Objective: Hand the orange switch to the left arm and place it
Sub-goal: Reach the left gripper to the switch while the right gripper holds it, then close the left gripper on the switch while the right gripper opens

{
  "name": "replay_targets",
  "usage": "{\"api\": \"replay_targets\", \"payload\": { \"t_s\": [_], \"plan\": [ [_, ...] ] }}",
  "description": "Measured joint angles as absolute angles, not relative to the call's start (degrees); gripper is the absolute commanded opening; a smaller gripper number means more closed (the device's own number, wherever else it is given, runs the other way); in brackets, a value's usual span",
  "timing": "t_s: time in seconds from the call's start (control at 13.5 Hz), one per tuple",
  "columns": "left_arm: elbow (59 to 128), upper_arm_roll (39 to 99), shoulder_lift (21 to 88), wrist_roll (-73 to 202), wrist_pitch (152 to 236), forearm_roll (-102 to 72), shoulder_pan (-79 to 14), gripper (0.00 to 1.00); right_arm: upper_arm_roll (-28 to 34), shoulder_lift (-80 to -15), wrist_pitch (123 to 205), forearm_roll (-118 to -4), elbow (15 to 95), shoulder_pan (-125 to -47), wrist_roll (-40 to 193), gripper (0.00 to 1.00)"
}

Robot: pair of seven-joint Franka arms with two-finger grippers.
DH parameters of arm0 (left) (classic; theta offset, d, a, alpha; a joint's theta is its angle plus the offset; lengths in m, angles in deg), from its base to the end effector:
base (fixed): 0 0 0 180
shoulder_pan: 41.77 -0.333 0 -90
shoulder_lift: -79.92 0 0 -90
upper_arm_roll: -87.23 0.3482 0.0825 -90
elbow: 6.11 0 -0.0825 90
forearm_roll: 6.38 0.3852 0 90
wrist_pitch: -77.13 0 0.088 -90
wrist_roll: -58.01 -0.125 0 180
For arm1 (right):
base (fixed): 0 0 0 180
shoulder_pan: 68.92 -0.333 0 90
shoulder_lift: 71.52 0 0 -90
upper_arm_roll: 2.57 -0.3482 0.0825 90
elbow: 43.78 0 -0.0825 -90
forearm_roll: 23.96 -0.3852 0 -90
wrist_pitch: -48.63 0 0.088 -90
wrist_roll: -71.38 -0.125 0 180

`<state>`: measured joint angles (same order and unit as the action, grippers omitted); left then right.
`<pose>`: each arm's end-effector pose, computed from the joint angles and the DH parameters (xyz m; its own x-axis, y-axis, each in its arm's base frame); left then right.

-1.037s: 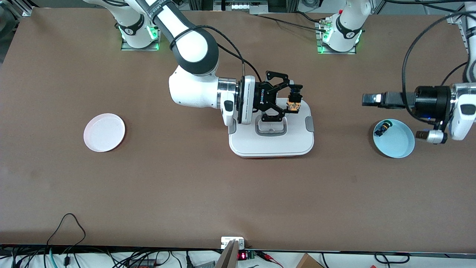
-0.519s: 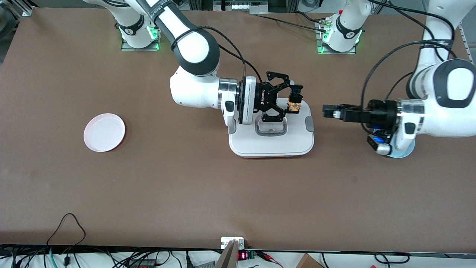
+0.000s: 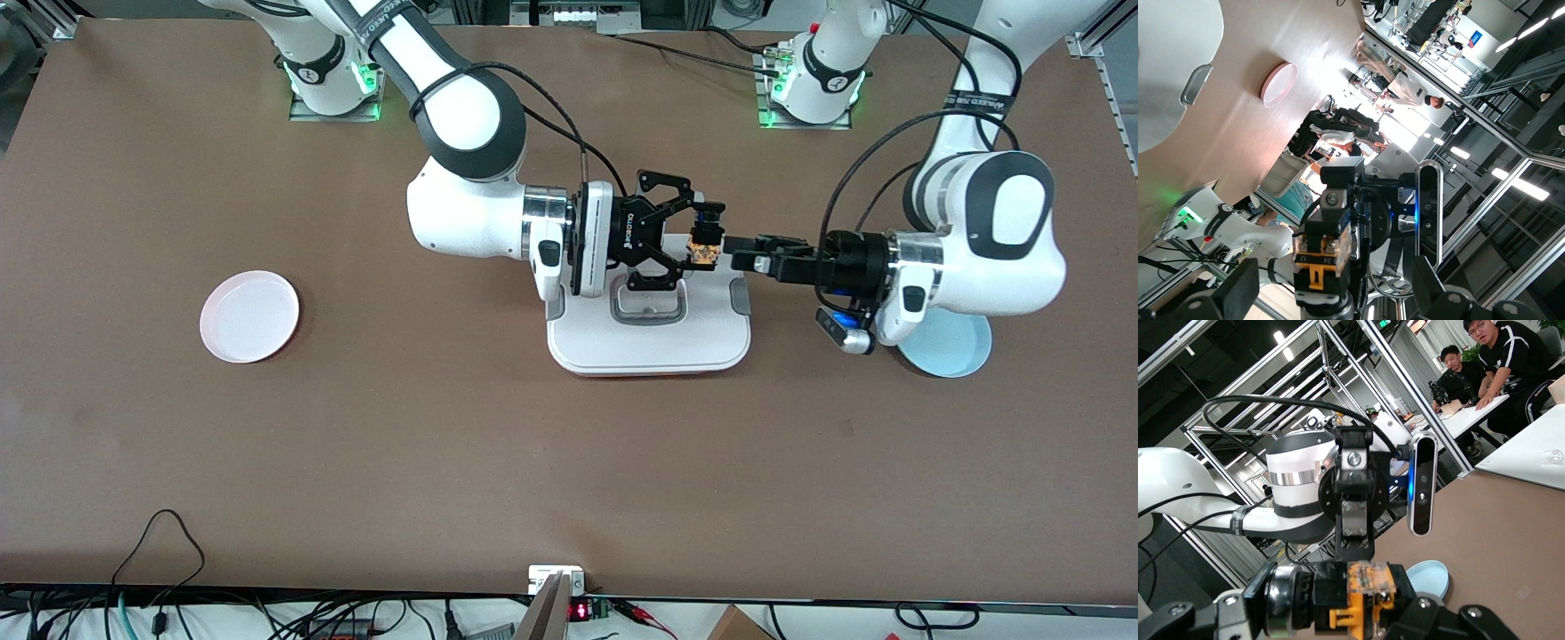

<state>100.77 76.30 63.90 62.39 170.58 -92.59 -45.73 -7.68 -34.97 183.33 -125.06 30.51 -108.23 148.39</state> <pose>0.6019 -0.1829 0.4556 0.7979 -0.0579 -0.6000 0.5946 -0.0880 0.7992 0.5712 0.5679 0.4577 0.6113 0.0482 0.7899 0.7908 -0.0748 -0.6074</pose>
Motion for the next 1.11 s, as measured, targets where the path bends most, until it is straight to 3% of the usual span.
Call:
{"api": "replay_targets", "payload": {
  "t_s": [0.15,0.3,0.52,0.81,0.96,1.11],
  "plan": [
    [102.18,75.11,64.52,61.26,171.94,-95.21,-45.56,0.53,-7.67,-34.96,183.34,-125.1,30.51,-108.23,148.39,0.07],
    [102.79,74.86,65.17,59.9,172.1,-95.55,-45.53,0.29,-7.63,-34.96,183.36,-125.15,30.51,-108.22,148.39,0.07],
    [103.72,74.89,65.46,58.87,172.17,-95.54,-45.56,0.16,-7.46,-34.97,183.45,-125.6,30.22,-108.19,148.42,0.07],
    [103.84,74.89,65.48,58.8,172.18,-95.76,-45.58,0.15,-7.44,-34.97,183.51,-125.89,30.13,-108.2,148.91,0.13],
    [103.84,74.89,65.48,58.8,172.18,-95.76,-45.58,0.15,-7.44,-34.97,183.51,-125.89,30.13,-108.2,148.95,0.97],
    [103.84,74.89,65.48,58.7,172.18,-95.76,-45.57,0.15,-7.44,-34.96,183.52,-125.88,30.13,-108.19,148.95,1.0]
  ]
}}
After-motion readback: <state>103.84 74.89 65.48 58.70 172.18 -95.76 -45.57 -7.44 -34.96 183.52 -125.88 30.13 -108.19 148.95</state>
